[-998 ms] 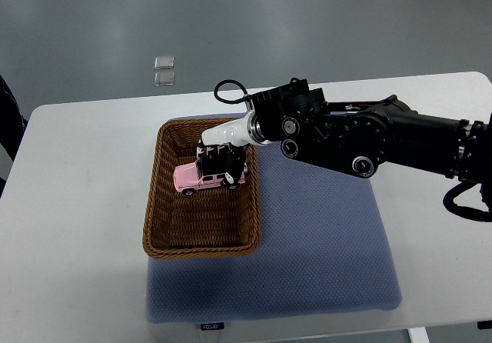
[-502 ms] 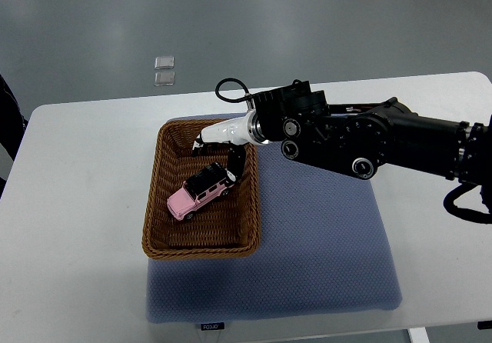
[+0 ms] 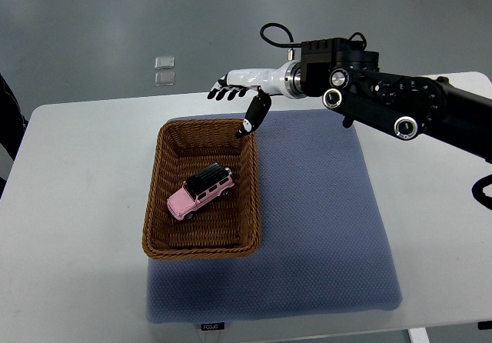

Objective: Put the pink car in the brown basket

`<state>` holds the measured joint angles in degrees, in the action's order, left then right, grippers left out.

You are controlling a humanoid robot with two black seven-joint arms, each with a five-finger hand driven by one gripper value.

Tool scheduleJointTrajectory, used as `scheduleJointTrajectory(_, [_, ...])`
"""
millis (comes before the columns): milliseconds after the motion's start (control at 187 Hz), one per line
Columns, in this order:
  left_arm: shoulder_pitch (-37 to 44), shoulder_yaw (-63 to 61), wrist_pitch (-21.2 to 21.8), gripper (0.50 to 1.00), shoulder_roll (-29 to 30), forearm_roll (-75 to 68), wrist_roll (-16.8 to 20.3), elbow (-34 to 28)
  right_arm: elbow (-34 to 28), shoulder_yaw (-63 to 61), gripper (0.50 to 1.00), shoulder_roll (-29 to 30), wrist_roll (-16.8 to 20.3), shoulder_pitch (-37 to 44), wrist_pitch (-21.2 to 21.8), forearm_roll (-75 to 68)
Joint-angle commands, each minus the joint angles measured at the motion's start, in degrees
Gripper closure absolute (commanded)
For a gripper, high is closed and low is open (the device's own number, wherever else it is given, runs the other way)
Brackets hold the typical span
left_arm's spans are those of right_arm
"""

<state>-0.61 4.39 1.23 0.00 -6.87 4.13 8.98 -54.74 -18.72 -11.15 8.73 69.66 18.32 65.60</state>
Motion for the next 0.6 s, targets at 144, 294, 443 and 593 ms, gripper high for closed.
scheduleJointTrajectory(144, [0.0, 0.0, 0.0, 0.5, 0.0, 0.0, 0.0, 0.0, 0.1, -18.1, 0.611, -3.6, -6.5, -12.5, -12.0, -2.5])
scheduleJointTrajectory(294, [0.0, 0.0, 0.0, 0.5, 0.0, 0.0, 0.0, 0.0, 0.3, -29.3, 0.609, -2.5, -10.6, -18.3, -14.1, -4.1])
scheduleJointTrajectory(443, [0.0, 0.0, 0.0, 0.5, 0.0, 0.0, 0.0, 0.0, 0.5, -40.1, 0.609, 0.1, -10.7, -23.1, -14.6, -14.1])
scheduleJointTrajectory(593, [0.0, 0.0, 0.0, 0.5, 0.0, 0.0, 0.0, 0.1, 1.1, -45.3, 0.605, 1.1, -10.8, -27.3, -16.6, -23.1])
